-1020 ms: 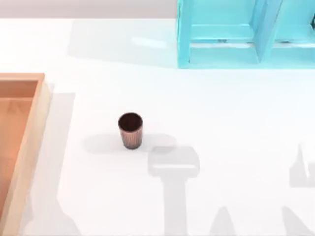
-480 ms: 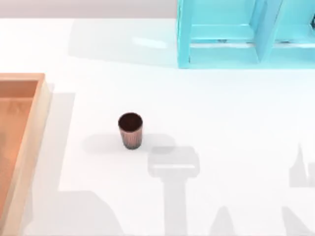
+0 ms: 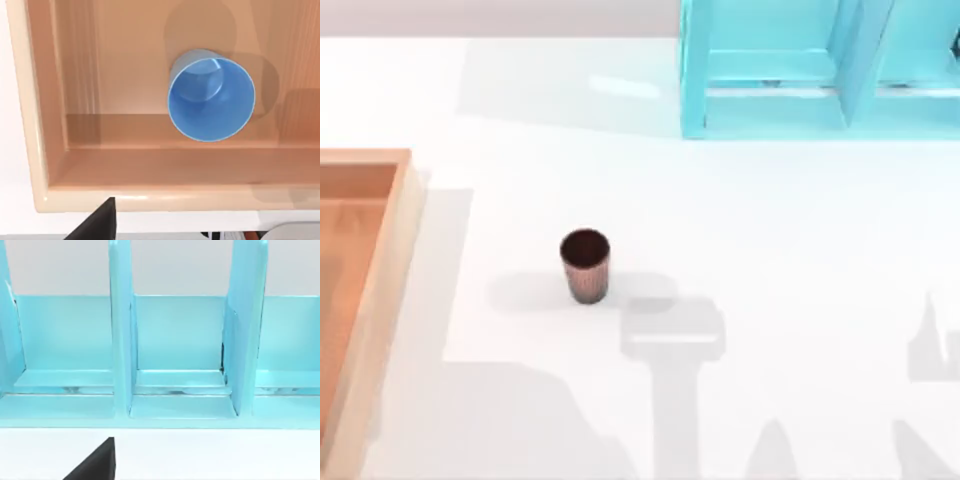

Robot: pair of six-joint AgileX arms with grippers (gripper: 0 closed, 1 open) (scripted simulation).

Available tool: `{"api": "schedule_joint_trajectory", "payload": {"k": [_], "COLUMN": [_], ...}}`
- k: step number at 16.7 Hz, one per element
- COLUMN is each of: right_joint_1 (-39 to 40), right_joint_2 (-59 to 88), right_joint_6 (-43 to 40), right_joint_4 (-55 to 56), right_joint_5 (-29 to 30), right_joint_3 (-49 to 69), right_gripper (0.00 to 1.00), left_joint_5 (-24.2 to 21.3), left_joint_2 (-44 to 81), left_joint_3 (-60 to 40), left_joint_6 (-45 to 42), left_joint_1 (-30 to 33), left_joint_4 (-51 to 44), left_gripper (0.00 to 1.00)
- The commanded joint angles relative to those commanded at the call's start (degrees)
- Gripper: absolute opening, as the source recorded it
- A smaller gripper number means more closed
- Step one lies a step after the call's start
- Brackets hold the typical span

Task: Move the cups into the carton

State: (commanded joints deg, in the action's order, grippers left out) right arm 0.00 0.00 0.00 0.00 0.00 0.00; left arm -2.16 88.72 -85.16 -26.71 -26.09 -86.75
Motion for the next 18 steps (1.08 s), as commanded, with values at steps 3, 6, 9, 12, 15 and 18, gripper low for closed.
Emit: {"api": "schedule_joint_trajectory", "payload": {"k": [3,6,9,12,15,18], "right_joint_1": [0.0,0.0,0.0,0.0,0.0,0.0], "right_joint_2": [0.0,0.0,0.0,0.0,0.0,0.0], "right_joint_6": [0.0,0.0,0.0,0.0,0.0,0.0], "right_joint_4": [0.0,0.0,0.0,0.0,0.0,0.0], "right_joint_5": [0.0,0.0,0.0,0.0,0.0,0.0], "right_joint_3": [0.0,0.0,0.0,0.0,0.0,0.0], "right_gripper": [1.00,1.00,1.00,1.00,1.00,1.00], "left_joint_5": [0.4,0.7,0.9,1.3,1.7,1.9], "left_joint_2": [7.0,15.4,23.8,31.1,36.5,38.6], "left_joint_3": [-6.4,-14.6,-23.2,-30.4,-35.1,-36.8], "left_joint_6": [8.7,21.2,35.5,48.4,56.8,59.9], "left_joint_1": [8.6,21.3,36.2,49.4,57.9,60.9], "left_joint_4": [-0.7,-0.8,-0.2,0.8,1.6,2.0], "left_gripper": [1.00,1.00,1.00,1.00,1.00,1.00]}}
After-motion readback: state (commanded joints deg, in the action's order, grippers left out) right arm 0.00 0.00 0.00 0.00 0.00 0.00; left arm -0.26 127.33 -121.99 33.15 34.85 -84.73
